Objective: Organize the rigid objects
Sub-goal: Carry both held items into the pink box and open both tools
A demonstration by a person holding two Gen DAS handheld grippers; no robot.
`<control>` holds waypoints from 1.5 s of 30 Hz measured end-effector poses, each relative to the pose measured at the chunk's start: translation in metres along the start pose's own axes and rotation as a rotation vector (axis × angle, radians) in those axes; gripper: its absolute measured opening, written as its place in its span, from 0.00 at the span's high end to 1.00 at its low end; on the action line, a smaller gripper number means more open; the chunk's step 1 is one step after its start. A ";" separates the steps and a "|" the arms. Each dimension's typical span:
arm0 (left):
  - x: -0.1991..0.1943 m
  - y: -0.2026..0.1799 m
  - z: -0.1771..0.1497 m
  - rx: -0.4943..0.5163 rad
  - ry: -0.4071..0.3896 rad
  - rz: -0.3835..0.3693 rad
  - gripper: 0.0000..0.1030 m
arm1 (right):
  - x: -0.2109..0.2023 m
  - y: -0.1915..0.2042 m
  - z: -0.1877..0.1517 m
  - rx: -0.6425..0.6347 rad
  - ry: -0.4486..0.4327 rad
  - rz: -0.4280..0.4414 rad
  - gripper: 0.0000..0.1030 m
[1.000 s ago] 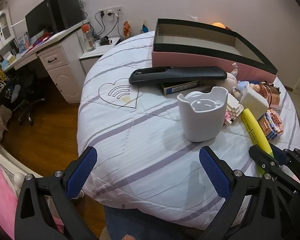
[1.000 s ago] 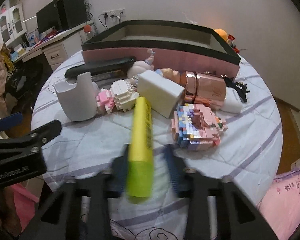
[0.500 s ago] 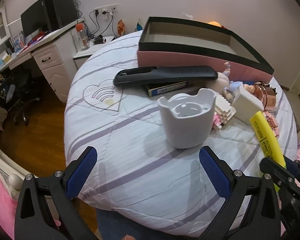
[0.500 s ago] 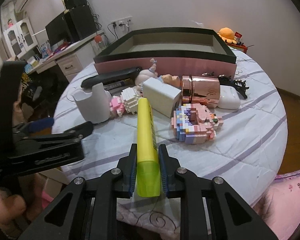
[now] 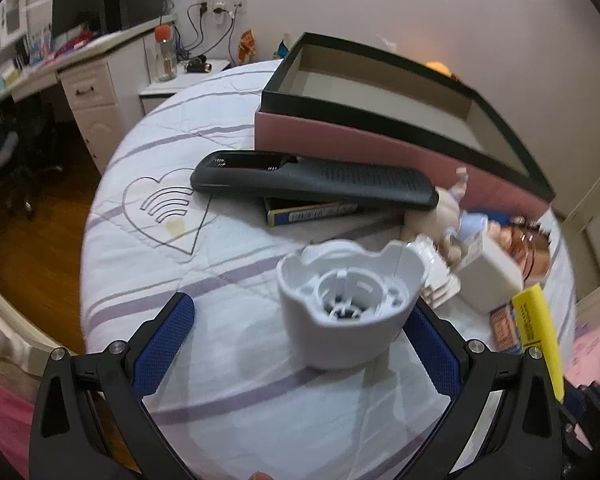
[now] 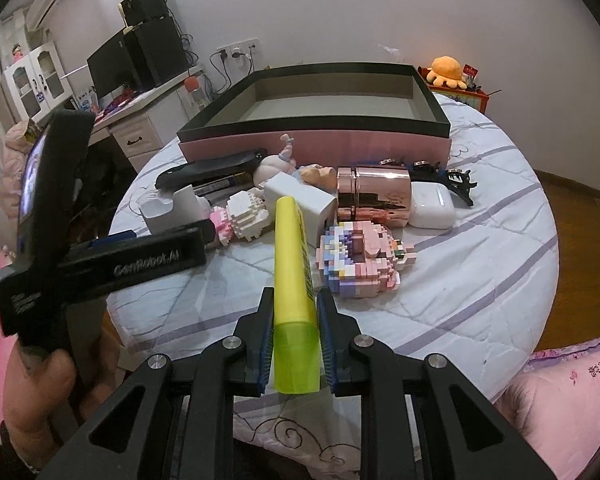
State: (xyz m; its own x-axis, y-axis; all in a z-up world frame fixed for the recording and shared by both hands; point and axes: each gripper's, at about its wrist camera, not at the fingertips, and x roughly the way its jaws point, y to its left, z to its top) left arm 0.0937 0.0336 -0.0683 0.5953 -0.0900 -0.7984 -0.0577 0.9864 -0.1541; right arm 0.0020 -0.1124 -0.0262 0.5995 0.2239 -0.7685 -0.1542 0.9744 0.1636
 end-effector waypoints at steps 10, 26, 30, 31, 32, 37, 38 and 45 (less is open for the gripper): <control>-0.010 -0.008 -0.001 0.049 -0.028 -0.100 0.48 | -0.004 -0.004 0.014 0.002 0.012 0.013 0.80; -0.026 -0.001 0.026 0.085 -0.012 -0.089 0.48 | -0.006 -0.007 0.052 0.004 0.004 0.053 0.80; -0.037 0.000 0.044 0.086 -0.024 -0.095 0.48 | -0.004 -0.008 0.072 -0.001 -0.001 0.073 0.80; -0.041 0.000 0.049 0.087 -0.032 -0.096 0.48 | -0.003 -0.008 0.075 -0.003 -0.003 0.074 0.80; -0.045 -0.001 0.057 0.089 -0.042 -0.096 0.48 | -0.002 -0.009 0.081 -0.004 -0.007 0.078 0.80; -0.051 -0.012 0.105 0.106 -0.099 -0.109 0.48 | 0.007 -0.021 0.122 -0.004 -0.045 0.074 0.80; -0.049 -0.016 0.117 0.114 -0.112 -0.113 0.48 | 0.011 -0.025 0.131 0.000 -0.050 0.071 0.80; 0.007 -0.045 0.168 0.136 -0.071 -0.142 0.48 | 0.065 -0.056 0.184 0.050 -0.015 0.044 0.80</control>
State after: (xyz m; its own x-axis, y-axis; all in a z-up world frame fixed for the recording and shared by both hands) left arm 0.2350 0.0117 0.0303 0.6448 -0.2239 -0.7308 0.1367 0.9745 -0.1780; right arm 0.1946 -0.1484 0.0285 0.6050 0.2667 -0.7503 -0.1415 0.9632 0.2284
